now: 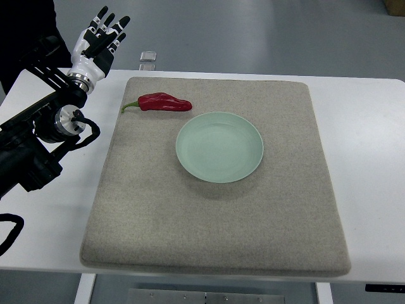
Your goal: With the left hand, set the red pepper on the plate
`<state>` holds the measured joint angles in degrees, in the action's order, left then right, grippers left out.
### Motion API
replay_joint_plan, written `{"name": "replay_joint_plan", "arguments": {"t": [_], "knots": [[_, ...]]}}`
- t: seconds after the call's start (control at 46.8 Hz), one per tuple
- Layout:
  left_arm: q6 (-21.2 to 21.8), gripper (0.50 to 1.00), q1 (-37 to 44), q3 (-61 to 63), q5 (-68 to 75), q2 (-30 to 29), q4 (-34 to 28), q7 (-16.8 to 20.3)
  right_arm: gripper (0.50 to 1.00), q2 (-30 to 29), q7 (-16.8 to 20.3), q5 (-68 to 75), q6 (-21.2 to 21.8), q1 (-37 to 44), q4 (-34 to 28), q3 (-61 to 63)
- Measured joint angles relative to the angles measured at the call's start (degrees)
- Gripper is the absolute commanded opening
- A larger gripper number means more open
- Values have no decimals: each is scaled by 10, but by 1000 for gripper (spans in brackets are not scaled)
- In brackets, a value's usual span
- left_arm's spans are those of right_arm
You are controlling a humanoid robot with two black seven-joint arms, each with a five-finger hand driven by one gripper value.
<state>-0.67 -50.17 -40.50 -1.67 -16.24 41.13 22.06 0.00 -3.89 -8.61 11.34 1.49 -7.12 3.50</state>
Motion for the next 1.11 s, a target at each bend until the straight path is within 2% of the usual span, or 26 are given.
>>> {"name": "replay_joint_plan", "arguments": {"t": [0.769,0.94,1.068,1.11], "knots": [[-12,992,-9,1,59,-4,-1,0,932,0,0,0,0,0,0,0],[-8,969,-13,2,135,-5,-3,-2,932,0,0,0,0,0,0,0],[-1,907,-14,2,225,-3,-5,-3,932,0,0,0,0,0,0,0],[0,900,-16,2,253,-3,-6,-3,932,0,0,0,0,0,0,0]]}}
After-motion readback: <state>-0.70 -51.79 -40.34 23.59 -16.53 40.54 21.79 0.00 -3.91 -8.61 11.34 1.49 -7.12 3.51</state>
